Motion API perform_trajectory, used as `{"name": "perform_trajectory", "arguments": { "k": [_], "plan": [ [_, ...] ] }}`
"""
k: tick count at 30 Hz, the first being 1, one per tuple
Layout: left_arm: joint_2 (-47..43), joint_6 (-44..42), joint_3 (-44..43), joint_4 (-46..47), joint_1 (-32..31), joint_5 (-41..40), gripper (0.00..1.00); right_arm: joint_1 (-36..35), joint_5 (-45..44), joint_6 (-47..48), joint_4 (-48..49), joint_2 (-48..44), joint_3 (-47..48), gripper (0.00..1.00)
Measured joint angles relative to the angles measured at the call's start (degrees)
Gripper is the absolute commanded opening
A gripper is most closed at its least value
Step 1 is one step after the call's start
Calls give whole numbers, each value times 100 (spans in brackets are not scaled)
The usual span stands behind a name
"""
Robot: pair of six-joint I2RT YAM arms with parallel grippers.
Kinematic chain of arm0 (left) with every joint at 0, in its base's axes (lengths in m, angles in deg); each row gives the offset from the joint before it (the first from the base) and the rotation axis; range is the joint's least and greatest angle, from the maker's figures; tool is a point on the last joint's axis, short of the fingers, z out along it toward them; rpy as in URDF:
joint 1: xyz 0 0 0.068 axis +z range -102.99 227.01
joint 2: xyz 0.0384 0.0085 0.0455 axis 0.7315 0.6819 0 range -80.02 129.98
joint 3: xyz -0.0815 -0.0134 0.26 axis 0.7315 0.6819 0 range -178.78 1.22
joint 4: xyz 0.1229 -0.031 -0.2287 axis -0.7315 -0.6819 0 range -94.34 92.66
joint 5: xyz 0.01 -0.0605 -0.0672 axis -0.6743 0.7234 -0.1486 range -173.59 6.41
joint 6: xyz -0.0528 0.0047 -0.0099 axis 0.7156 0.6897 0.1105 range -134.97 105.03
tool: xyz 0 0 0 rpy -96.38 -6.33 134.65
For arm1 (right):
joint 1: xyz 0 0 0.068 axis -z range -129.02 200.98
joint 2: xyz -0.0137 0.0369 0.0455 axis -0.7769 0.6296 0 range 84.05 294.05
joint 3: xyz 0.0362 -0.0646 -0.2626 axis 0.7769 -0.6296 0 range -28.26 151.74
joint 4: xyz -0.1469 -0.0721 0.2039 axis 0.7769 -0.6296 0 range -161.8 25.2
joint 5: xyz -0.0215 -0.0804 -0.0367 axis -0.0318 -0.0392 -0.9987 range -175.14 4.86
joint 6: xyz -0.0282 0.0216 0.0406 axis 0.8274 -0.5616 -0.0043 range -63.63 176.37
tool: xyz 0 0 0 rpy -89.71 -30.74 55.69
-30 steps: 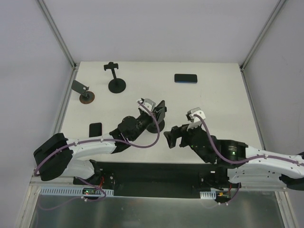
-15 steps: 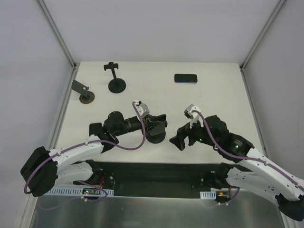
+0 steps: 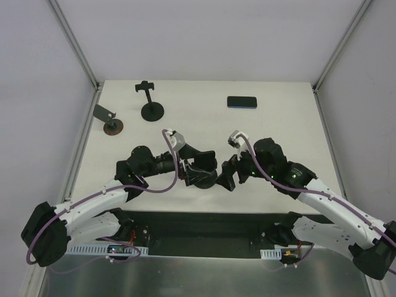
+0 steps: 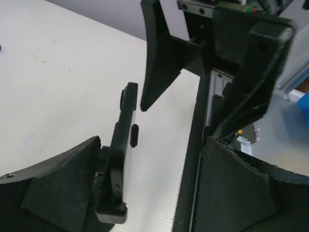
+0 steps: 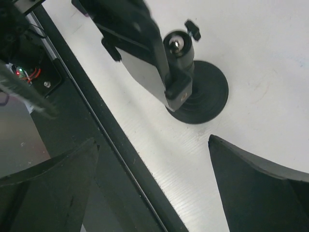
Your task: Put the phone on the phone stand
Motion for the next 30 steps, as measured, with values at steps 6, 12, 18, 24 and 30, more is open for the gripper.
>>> {"name": "perform_trajectory", "arguments": {
  "k": [6,12,18,24,30],
  "plan": [
    [-1530,201,-168,-1543,35,-804,94,334,483,304,-66,741,885,98],
    [-3141,428,-208,-2997,35,-1344,95,372,1005,621,-94,1729,1746,83],
    [-4188,684,-79,-3928,35,-1370,98,372,1709,632,-9,2304,1926,57],
    [-4282,793,-55,-4345,35,-1368,99,393,2096,564,387,2387,1777,1],
    [-3495,614,-540,-4516,35,-1447,98,597,2074,531,461,2396,1781,1]
  ]
}}
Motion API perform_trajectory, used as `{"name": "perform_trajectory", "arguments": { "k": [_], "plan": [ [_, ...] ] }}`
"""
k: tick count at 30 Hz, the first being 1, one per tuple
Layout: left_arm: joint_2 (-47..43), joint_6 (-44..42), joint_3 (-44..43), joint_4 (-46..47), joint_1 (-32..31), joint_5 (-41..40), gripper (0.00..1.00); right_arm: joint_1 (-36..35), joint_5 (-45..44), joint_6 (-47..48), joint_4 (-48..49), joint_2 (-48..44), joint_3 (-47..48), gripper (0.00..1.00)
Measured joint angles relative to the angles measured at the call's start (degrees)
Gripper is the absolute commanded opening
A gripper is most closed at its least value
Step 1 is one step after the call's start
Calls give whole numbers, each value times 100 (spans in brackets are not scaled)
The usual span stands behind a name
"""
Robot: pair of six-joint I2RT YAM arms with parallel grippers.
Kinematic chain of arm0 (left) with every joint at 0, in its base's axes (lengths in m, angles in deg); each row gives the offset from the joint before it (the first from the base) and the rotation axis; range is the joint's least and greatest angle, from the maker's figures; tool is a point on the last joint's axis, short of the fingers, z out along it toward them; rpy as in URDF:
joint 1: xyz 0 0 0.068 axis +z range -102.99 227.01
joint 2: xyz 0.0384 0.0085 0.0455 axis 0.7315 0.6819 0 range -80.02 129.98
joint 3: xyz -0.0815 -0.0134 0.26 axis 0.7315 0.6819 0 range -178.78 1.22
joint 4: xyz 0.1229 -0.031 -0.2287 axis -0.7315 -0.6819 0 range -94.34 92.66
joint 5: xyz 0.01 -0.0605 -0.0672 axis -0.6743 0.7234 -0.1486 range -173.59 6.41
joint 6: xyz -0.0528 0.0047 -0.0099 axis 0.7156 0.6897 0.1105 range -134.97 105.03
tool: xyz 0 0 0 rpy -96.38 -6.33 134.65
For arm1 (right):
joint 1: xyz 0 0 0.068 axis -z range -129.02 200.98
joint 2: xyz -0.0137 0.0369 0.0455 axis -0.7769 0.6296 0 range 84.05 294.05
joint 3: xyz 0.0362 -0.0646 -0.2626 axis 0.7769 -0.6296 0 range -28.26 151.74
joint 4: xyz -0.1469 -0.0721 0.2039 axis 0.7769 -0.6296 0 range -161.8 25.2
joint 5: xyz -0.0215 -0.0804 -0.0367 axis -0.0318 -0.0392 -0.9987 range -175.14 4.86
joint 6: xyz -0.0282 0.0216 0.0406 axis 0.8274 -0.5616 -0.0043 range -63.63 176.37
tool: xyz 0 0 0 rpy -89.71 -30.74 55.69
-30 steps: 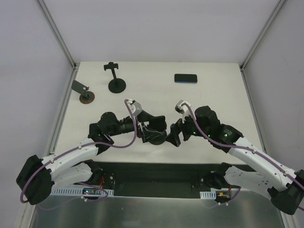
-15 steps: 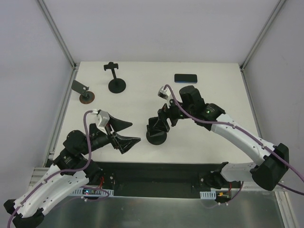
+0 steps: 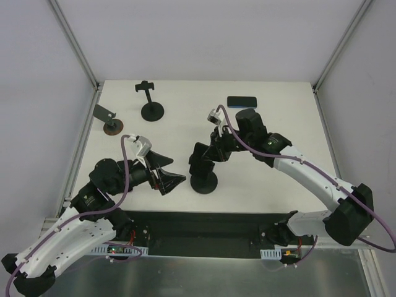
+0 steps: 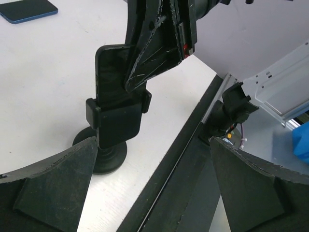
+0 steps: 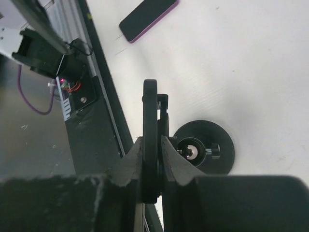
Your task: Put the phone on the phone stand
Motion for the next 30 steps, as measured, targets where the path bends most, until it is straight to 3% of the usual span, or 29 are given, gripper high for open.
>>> {"name": "perform_trajectory", "arguments": {
  "k": [4,8,11,14,18,22,30],
  "plan": [
    [472,-15,-422,-13,0,-232,99,267,-603,-164,-55,-142,81,1],
    [680,-76,-739,-168,0,-588,99,603,-2430,-256,-284,-439,127,1],
    [824,-190,-944,-214,0,-717,99,1261,-3729,214,-334,-466,125,1],
    [951,-402,-1078,-249,0,-833,99,2312,-4315,667,-243,-337,188,1],
    [1180,-623,-1134,-284,0,-964,99,3685,-4179,903,-280,341,800,1],
    [1508,-752,-1154,-295,0,-964,98,4896,-3123,916,-343,1502,1888,1],
    [2061,-570,-1154,-284,2,-761,99,5517,-2020,1270,-750,3506,4360,1]
  ]
}}
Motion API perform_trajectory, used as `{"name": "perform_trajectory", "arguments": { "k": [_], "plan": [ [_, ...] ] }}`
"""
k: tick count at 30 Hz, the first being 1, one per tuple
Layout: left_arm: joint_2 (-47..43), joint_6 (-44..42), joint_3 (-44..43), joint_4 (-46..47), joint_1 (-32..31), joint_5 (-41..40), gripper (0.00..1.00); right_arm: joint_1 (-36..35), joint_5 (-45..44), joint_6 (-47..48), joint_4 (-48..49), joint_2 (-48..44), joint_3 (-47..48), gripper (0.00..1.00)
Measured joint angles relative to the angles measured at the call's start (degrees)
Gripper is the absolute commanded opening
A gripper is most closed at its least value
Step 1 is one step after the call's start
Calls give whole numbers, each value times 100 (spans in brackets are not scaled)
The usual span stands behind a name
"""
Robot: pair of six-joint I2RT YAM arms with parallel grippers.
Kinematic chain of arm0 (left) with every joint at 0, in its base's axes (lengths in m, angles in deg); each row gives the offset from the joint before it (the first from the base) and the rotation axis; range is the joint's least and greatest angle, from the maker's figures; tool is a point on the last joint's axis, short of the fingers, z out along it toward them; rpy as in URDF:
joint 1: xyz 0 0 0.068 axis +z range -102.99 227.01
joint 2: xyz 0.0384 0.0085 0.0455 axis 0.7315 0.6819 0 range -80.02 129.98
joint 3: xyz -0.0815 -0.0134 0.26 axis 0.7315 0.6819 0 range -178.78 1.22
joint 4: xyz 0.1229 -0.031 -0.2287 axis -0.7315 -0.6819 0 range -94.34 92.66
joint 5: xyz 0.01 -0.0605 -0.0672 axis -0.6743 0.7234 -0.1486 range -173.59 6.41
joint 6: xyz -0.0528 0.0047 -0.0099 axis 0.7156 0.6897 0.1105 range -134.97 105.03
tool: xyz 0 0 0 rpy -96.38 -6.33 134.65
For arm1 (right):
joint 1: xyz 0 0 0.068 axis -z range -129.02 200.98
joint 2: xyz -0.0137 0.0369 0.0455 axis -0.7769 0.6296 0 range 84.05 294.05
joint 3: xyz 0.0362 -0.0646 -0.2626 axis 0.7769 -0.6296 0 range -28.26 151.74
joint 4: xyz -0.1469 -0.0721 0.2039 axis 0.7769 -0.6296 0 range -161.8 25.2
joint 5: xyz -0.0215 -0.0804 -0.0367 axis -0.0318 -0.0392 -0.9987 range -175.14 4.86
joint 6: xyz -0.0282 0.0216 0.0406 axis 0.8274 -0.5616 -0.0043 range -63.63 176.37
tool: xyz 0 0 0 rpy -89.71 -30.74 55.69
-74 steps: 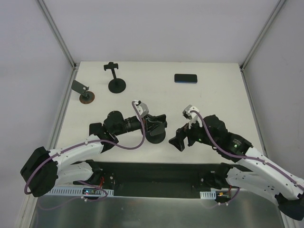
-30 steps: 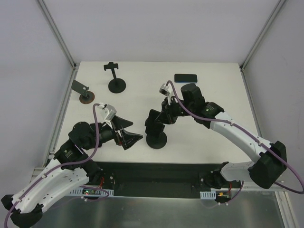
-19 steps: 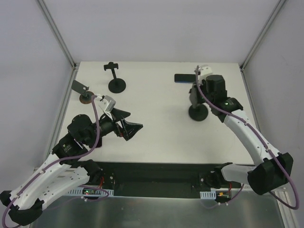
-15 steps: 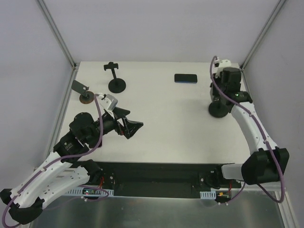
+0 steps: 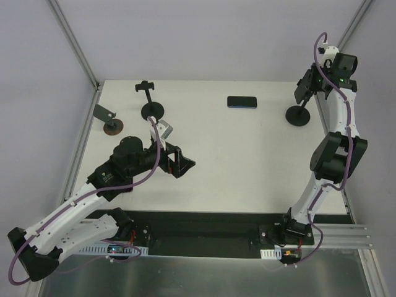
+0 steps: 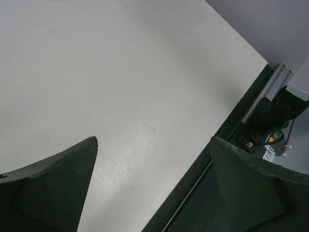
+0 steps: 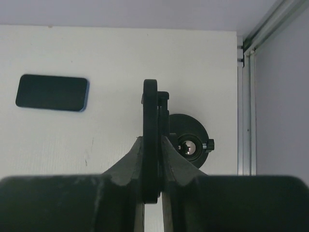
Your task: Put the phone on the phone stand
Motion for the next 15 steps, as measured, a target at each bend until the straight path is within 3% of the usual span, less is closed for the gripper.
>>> {"name": "perform_trajectory", "arguments": {
  "k": [6,15],
  "plan": [
    [280,-153,-92,-9,46,122,99,120,302,-96,-463,1071,1646,1],
    [573,-219,-363,-2,114,509,99,120,343,-229,-535,1224,1665,1]
  ]
}}
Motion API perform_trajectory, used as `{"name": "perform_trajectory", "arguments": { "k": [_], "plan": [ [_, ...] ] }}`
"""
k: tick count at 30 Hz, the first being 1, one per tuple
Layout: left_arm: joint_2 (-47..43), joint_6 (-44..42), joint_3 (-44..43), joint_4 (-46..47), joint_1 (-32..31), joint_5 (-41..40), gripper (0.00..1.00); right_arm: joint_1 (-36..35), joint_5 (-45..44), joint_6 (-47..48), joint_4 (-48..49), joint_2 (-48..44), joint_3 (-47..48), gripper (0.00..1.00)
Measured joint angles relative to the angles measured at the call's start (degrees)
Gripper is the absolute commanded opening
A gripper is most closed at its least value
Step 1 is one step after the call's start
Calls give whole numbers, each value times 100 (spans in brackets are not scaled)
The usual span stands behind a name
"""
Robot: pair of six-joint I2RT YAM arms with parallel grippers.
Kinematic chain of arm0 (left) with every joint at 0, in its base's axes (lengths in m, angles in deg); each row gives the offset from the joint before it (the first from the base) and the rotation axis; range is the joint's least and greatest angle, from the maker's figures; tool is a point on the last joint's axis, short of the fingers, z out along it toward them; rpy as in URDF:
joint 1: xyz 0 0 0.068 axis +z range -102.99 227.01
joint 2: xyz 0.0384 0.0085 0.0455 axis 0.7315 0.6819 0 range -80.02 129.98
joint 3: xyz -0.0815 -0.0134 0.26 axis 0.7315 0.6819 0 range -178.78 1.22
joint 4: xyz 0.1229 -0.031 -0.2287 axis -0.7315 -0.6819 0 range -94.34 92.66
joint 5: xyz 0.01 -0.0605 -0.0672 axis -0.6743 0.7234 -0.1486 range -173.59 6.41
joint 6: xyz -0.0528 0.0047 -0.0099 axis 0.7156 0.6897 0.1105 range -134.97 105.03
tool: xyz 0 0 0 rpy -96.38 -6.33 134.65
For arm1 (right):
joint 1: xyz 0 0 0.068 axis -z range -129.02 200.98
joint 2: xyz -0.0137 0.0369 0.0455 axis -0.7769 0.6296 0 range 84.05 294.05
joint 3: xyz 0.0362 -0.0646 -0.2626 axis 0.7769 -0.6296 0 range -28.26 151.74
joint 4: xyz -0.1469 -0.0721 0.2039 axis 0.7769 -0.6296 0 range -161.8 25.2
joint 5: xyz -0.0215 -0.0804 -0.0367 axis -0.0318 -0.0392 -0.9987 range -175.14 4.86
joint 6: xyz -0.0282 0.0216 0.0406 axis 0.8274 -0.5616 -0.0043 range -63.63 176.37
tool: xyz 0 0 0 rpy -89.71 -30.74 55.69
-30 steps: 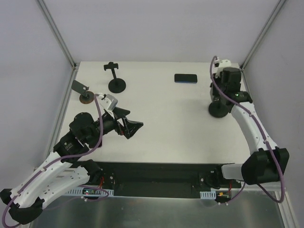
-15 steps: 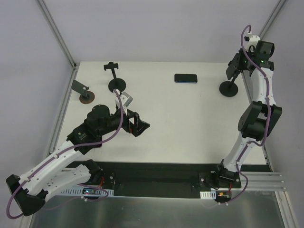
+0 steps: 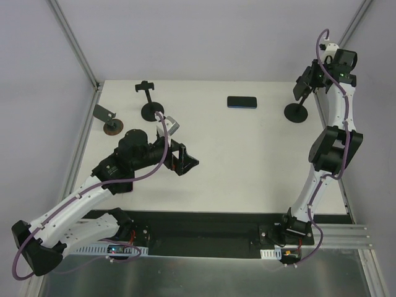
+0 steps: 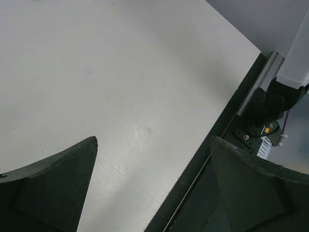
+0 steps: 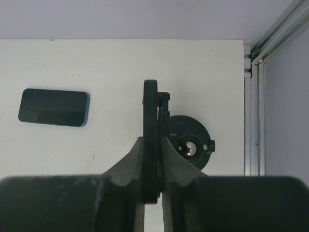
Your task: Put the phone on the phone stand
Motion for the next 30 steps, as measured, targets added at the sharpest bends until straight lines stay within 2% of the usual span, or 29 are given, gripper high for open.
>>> {"name": "perform_trajectory", "arguments": {
  "k": [6,7,9,10,11,12,14,15,20,23,26,30],
  "plan": [
    [-170,0,0,-4,35,92,99,-37,37,138,7,0,-33,1],
    [-199,0,0,-2,37,96,99,-42,37,153,7,0,-33,8],
    [-243,2,0,-4,37,101,99,-44,37,164,7,0,-33,28],
    [-251,2,0,-2,37,105,99,-46,37,162,7,0,-33,54],
    [-258,2,0,-4,37,111,99,-46,37,162,15,0,-33,68],
    [-258,2,-2,-7,37,129,98,-46,33,138,66,0,-33,88],
    [-258,13,-31,-59,39,212,98,-52,-26,140,116,0,26,100],
    [-267,26,-50,-85,42,223,98,-63,-111,118,111,2,81,97],
    [-498,256,-76,-111,72,234,98,-116,-551,-57,-37,-22,706,96],
    [-750,459,-66,-133,72,227,99,-197,-992,-354,-142,-361,632,96],
    [-968,708,-11,-144,72,153,97,-450,-1729,-662,-201,-1226,-289,96],
    [-951,1043,17,-297,72,50,95,-1508,-2822,-1167,37,-3239,-2769,96]
  ]
}}
